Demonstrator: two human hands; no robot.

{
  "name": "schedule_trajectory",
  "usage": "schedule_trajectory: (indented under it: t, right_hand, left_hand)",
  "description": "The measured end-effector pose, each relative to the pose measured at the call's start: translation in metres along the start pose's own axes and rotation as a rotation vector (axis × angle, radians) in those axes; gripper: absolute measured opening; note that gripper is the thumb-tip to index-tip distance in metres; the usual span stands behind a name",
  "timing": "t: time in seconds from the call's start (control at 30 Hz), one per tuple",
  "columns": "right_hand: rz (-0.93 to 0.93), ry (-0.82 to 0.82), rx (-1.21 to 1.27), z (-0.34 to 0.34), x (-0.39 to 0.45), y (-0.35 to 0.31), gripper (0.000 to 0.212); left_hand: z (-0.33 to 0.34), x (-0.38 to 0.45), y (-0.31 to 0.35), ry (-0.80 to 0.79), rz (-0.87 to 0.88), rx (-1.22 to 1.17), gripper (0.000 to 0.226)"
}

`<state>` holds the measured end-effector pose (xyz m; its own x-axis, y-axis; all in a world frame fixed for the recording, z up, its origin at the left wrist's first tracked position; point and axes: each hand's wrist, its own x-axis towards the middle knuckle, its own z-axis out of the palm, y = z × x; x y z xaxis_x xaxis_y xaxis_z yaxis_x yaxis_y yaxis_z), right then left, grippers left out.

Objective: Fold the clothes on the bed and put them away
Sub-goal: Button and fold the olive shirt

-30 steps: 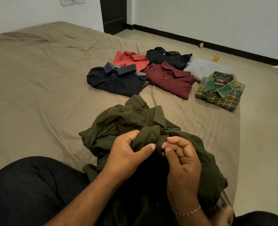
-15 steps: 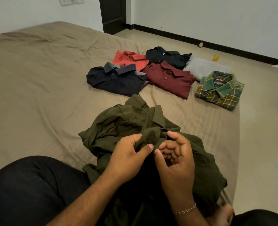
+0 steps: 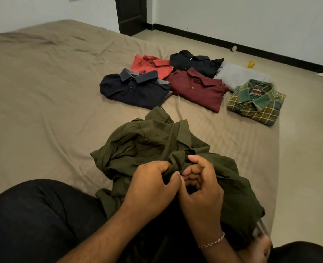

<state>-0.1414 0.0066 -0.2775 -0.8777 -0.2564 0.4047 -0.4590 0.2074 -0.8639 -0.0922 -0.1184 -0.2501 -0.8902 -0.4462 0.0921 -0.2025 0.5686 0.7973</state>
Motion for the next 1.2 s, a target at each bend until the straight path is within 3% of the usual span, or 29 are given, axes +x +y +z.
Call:
schedule_trajectory:
  t: [0.33, 0.47, 0.77, 1.0, 1.2]
  right_hand:
    - [-0.096, -0.033, -0.117, 0.003, -0.004, 0.001, 0.052]
    - [0.021, -0.025, 0.011, 0.005, -0.006, -0.001, 0.052]
    - [0.14, -0.005, 0.175, 0.004, -0.004, 0.0, 0.052]
    - [0.218, -0.065, 0.434, -0.001, 0.001, 0.003, 0.06]
    - [0.211, -0.069, 0.464, 0.001, -0.002, 0.005, 0.06]
  left_hand:
    - [-0.003, 0.006, -0.007, -0.087, -0.116, -0.064, 0.033]
    - [-0.003, 0.008, -0.011, -0.121, -0.149, -0.066, 0.033]
    - [-0.003, 0.011, -0.017, -0.275, -0.286, -0.424, 0.038]
    - [-0.007, 0.012, -0.021, -0.283, -0.298, -0.704, 0.041]
    - [-0.005, 0.012, -0.026, -0.283, -0.313, -0.781, 0.014]
